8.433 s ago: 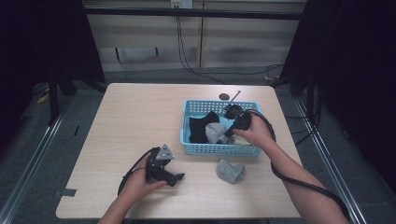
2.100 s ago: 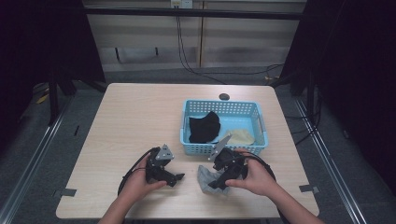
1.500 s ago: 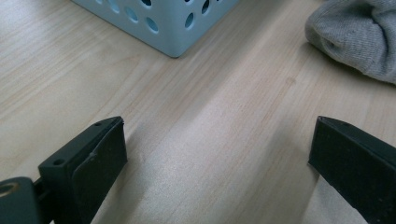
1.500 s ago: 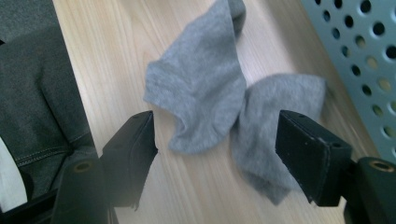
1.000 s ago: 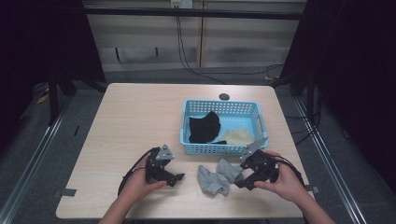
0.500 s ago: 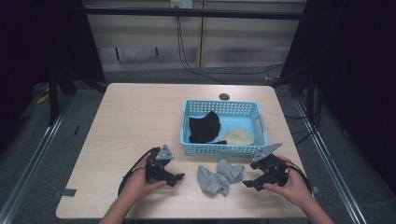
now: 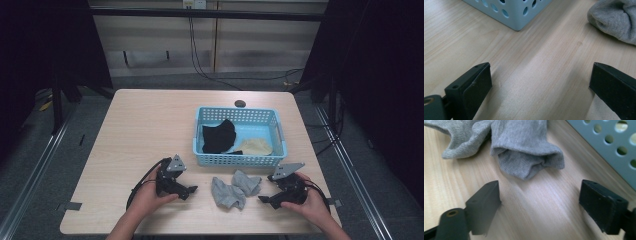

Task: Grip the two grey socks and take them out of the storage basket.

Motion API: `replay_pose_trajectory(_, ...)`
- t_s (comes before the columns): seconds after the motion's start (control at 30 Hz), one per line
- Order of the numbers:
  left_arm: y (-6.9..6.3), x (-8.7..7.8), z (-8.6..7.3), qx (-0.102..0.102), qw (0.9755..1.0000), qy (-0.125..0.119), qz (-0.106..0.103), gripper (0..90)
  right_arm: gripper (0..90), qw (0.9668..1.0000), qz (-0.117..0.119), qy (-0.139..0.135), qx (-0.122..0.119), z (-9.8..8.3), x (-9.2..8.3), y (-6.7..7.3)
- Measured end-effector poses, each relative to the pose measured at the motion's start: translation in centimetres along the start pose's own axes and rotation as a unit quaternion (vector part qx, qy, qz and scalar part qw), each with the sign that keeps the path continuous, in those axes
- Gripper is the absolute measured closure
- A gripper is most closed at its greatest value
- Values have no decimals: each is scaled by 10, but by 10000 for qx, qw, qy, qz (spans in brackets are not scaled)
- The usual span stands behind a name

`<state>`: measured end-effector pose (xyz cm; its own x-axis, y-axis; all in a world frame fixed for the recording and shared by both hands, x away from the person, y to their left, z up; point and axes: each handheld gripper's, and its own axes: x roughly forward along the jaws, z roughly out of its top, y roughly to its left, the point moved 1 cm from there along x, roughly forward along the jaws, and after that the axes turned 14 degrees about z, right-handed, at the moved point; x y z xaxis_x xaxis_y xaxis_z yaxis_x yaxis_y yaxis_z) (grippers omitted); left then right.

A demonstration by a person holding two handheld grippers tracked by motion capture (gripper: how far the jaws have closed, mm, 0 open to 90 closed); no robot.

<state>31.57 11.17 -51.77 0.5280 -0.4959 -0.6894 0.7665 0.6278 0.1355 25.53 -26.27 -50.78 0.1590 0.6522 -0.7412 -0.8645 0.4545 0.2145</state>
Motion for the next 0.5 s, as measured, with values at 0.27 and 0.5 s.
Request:
replay_pose_trajectory(0.27, 1, 0, 0, 55, 10000, 24, -2, 34, 133, 9981, -60, -613, -72, -12, 3, 0)
replay_pose_trajectory(0.5, 1, 0, 0, 60, 10000, 28, -3, 34, 133, 9980, -74, -621, -41, -12, 3, 1)
